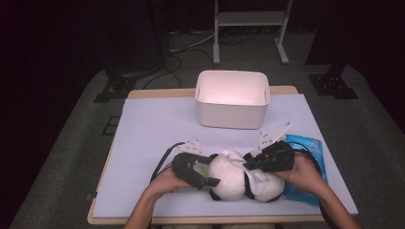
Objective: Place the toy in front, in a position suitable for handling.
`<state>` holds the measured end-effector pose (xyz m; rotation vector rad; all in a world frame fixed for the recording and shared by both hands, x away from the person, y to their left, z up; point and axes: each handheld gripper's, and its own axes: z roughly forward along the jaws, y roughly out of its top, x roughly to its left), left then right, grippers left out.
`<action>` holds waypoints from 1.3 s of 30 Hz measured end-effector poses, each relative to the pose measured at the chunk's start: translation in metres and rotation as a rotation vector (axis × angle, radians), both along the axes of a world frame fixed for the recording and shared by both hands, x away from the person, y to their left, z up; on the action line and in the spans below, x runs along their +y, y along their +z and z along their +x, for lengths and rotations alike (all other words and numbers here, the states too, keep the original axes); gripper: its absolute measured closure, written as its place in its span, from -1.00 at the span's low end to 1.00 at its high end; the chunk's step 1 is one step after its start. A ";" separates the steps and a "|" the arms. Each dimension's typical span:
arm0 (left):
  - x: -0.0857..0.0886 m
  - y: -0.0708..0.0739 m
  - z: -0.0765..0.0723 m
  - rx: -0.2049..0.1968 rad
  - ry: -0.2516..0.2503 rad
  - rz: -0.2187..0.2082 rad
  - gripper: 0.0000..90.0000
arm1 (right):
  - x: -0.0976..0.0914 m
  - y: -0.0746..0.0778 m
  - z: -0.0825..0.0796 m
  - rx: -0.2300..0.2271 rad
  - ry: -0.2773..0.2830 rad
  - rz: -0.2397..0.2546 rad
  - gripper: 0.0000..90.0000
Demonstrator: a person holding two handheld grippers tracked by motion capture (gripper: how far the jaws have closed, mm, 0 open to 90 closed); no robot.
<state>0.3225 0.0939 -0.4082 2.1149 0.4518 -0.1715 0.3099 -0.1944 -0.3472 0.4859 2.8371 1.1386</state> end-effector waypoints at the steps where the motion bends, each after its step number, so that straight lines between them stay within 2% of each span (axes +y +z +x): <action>1: 0.000 -0.001 0.000 0.012 0.000 -0.002 -0.83 | 0.000 0.000 -0.001 -0.003 0.008 -0.003 0.88; 7: -0.003 -0.003 0.003 0.046 -0.016 0.008 -0.89 | 0.000 -0.002 -0.007 -0.007 0.014 0.001 0.88; 9: -0.008 -0.007 0.004 0.078 -0.026 0.025 -0.92 | 0.000 -0.004 -0.009 -0.001 0.027 0.012 0.88; 11: -0.009 -0.007 0.005 0.092 -0.019 0.023 -0.92 | 0.001 -0.004 -0.010 -0.002 0.033 0.013 0.88; 13: -0.011 -0.004 0.004 0.054 -0.005 0.033 -0.69 | 0.004 -0.003 -0.011 -0.017 0.032 -0.006 0.88; 15: -0.012 0.001 -0.001 -0.043 0.013 0.039 -0.41 | 0.005 -0.001 -0.011 -0.020 0.022 -0.016 0.88; 16: -0.012 0.001 -0.001 -0.043 0.013 0.039 -0.31 | 0.005 -0.001 -0.011 -0.020 0.022 -0.016 0.88; 17: -0.013 0.004 -0.004 -0.089 0.027 0.056 -0.25 | 0.006 0.000 -0.009 -0.025 0.017 -0.015 0.88; 19: -0.013 0.005 -0.005 -0.118 0.033 0.056 -0.19 | 0.009 0.001 -0.006 -0.025 0.011 -0.005 0.88; 20: -0.013 0.005 -0.005 -0.118 0.033 0.056 -0.17 | 0.009 0.001 -0.006 -0.025 0.011 -0.005 0.88; 21: -0.012 0.008 -0.007 -0.162 0.047 0.066 -0.14 | 0.014 0.001 -0.003 -0.031 0.013 -0.003 0.88; 22: -0.012 0.008 -0.007 -0.162 0.047 0.066 -0.13 | 0.014 0.001 -0.003 -0.031 0.013 -0.003 0.88; 23: -0.008 0.013 -0.009 -0.220 0.067 0.065 -0.11 | 0.018 0.001 -0.001 -0.048 0.011 0.009 0.89; 26: -0.005 0.017 -0.010 -0.241 0.076 0.067 -0.09 | 0.021 0.004 0.003 -0.052 0.008 0.028 0.89; 27: -0.002 0.021 -0.010 -0.278 0.096 0.075 -0.09 | 0.025 0.006 0.007 -0.062 0.005 0.033 0.89; 29: 0.002 0.024 -0.010 -0.299 0.114 0.080 -0.09 | 0.030 0.009 0.010 -0.071 0.002 0.036 0.89; 33: 0.009 0.027 -0.010 -0.322 0.127 0.068 -0.09 | 0.034 0.014 0.015 -0.073 0.005 0.041 0.89; 35: 0.013 0.027 -0.009 -0.340 0.130 0.073 -0.09 | 0.026 0.020 0.016 -0.091 -0.011 0.029 0.88; 39: 0.014 0.024 -0.008 -0.322 0.119 0.070 -0.11 | 0.001 0.024 0.018 -0.090 -0.067 0.021 0.88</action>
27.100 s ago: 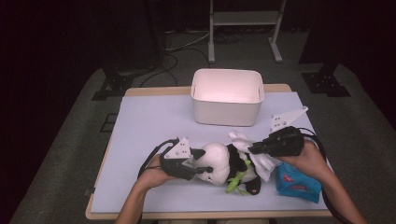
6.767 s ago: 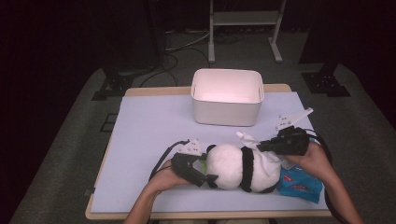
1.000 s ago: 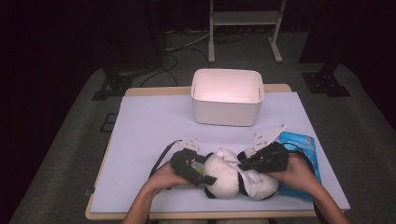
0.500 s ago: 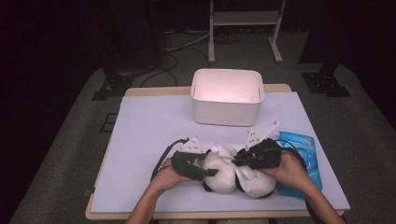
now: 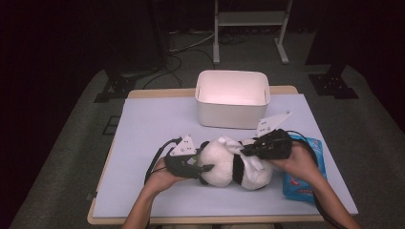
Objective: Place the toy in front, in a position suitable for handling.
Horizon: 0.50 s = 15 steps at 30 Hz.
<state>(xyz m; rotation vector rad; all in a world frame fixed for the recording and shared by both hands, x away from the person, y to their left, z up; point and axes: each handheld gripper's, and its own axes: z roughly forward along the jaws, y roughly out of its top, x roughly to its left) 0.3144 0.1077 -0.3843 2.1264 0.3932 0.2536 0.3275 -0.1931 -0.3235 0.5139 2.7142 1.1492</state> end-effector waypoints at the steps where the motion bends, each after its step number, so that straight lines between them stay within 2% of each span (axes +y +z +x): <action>1: 0.000 -0.001 0.000 0.008 -0.004 -0.001 -0.12 | -0.007 0.000 0.001 0.005 -0.015 0.007 0.88; 3: -0.001 -0.002 0.000 0.016 -0.008 -0.003 -0.16 | -0.017 -0.001 0.001 0.020 -0.033 0.008 0.88; 5: -0.001 -0.004 0.002 0.041 -0.026 -0.009 -0.19 | -0.020 -0.004 0.001 0.037 -0.038 0.011 0.88; 6: -0.002 -0.006 0.003 0.071 -0.032 -0.006 -0.27 | -0.023 -0.008 -0.001 0.047 -0.030 0.010 0.88; 8: -0.002 -0.007 0.003 0.079 -0.033 -0.006 -0.34 | -0.024 -0.012 -0.003 0.053 -0.021 0.013 0.89; 10: 0.000 -0.008 0.006 0.122 -0.031 -0.020 -0.44 | -0.025 -0.016 -0.005 0.052 -0.017 0.020 0.89; 12: 0.001 -0.008 0.006 0.130 -0.026 -0.023 -0.53 | -0.025 -0.017 -0.006 0.057 -0.016 0.026 0.89; 15: 0.003 -0.010 0.010 0.185 -0.013 -0.038 -0.64 | -0.026 -0.019 -0.009 0.055 -0.010 0.030 0.89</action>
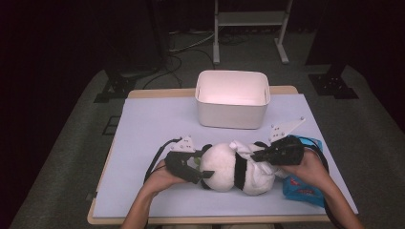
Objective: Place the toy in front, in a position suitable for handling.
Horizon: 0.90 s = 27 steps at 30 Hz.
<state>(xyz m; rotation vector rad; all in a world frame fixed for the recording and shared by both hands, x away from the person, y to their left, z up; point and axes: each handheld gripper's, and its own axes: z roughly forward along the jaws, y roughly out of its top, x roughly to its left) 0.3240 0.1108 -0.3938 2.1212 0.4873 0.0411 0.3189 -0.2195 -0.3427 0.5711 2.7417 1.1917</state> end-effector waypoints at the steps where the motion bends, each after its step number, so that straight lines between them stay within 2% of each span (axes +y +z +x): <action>1: 0.000 -0.001 0.002 0.025 0.000 -0.001 -0.70 | 0.000 0.000 -0.001 -0.001 0.001 0.000 0.89; 3: -0.001 -0.006 0.006 0.080 -0.006 -0.017 -0.79 | 0.000 0.000 -0.005 -0.009 0.015 -0.006 0.90; 4: -0.001 -0.006 0.006 0.080 -0.006 -0.017 -0.80 | 0.000 0.000 -0.005 -0.009 0.015 -0.006 0.90; 5: -0.002 -0.009 0.008 0.118 -0.019 -0.038 -0.81 | 0.000 0.000 -0.007 -0.016 0.027 -0.014 0.90; 6: -0.003 -0.011 0.009 0.131 -0.016 -0.051 -0.81 | 0.001 0.000 -0.007 -0.015 0.033 -0.015 0.90; 10: -0.004 -0.017 0.012 0.164 -0.005 -0.050 -0.81 | 0.004 0.000 -0.008 -0.020 0.046 -0.014 0.90; 12: -0.004 -0.020 0.013 0.176 0.004 -0.049 -0.62 | 0.007 0.000 -0.009 -0.020 0.064 -0.011 0.90; 14: -0.002 -0.020 0.011 0.149 0.007 -0.058 -0.42 | 0.011 0.001 -0.007 -0.031 0.058 -0.023 0.90; 16: -0.003 -0.018 0.007 0.092 0.010 -0.045 -0.34 | 0.011 0.001 -0.006 -0.029 0.058 -0.025 0.90; 17: -0.004 -0.015 0.004 0.045 0.028 -0.035 -0.27 | 0.012 0.002 -0.004 -0.028 0.056 -0.022 0.90; 19: -0.005 -0.012 0.003 0.012 0.040 -0.037 -0.23 | 0.013 0.003 -0.002 -0.031 0.044 -0.022 0.90; 22: -0.006 -0.009 0.002 -0.021 0.043 -0.041 -0.20 | 0.015 0.005 0.001 -0.029 0.027 0.000 0.89; 23: -0.006 -0.009 0.002 -0.021 0.043 -0.041 -0.20 | 0.015 0.005 0.001 -0.029 0.027 0.000 0.89; 24: -0.007 -0.008 0.001 -0.038 0.034 -0.038 -0.20 | 0.021 0.006 0.002 -0.032 0.023 -0.001 0.89; 27: -0.007 -0.007 0.000 -0.045 0.031 -0.031 -0.21 | 0.027 0.007 0.003 -0.045 0.039 -0.007 0.89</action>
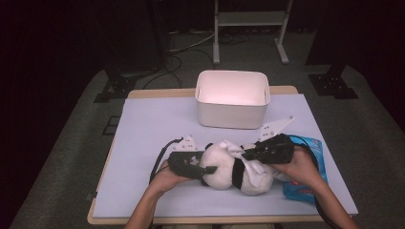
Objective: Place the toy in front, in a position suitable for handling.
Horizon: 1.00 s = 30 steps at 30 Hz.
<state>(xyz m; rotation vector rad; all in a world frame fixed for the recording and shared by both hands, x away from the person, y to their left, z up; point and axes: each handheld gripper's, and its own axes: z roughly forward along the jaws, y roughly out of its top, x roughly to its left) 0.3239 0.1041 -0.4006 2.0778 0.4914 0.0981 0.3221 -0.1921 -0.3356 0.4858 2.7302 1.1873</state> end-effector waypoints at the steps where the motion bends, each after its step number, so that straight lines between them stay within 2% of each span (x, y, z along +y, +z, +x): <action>1: 0.001 0.000 0.000 0.005 0.000 -0.004 -0.21 | 0.003 0.002 0.001 0.000 0.010 -0.011 0.89; 4: 0.001 0.000 0.000 0.010 -0.002 -0.007 -0.21 | -0.002 0.005 0.000 0.001 0.003 -0.013 0.89; 10: 0.002 0.002 -0.001 0.026 -0.024 0.000 -0.26 | -0.030 0.008 -0.004 0.021 -0.051 0.001 0.89; 14: 0.002 0.003 0.000 0.044 -0.037 0.014 -0.37 | -0.034 0.001 -0.009 0.031 -0.028 0.000 0.89; 18: 0.006 0.001 0.004 0.109 -0.050 0.007 -0.56 | -0.034 -0.004 -0.015 0.028 -0.009 0.001 0.90; 20: 0.006 0.003 0.006 0.122 -0.055 0.001 -0.64 | -0.035 -0.006 -0.018 0.029 0.001 0.008 0.90; 22: 0.006 0.005 0.010 0.155 -0.061 0.007 -0.76 | -0.037 -0.007 -0.021 0.030 0.013 0.009 0.90; 24: 0.004 0.004 0.015 0.188 -0.086 0.006 -0.81 | -0.037 -0.008 -0.024 0.032 0.018 0.007 0.90; 25: 0.004 0.004 0.015 0.188 -0.086 0.006 -0.84 | -0.038 -0.008 -0.025 0.026 0.027 0.004 0.90; 26: 0.002 0.003 0.019 0.218 -0.109 0.014 -0.88 | -0.038 -0.008 -0.026 0.028 0.031 0.002 0.90; 30: -0.002 0.003 0.025 0.234 -0.152 0.017 -0.92 | -0.038 -0.008 -0.027 0.025 0.053 -0.011 0.90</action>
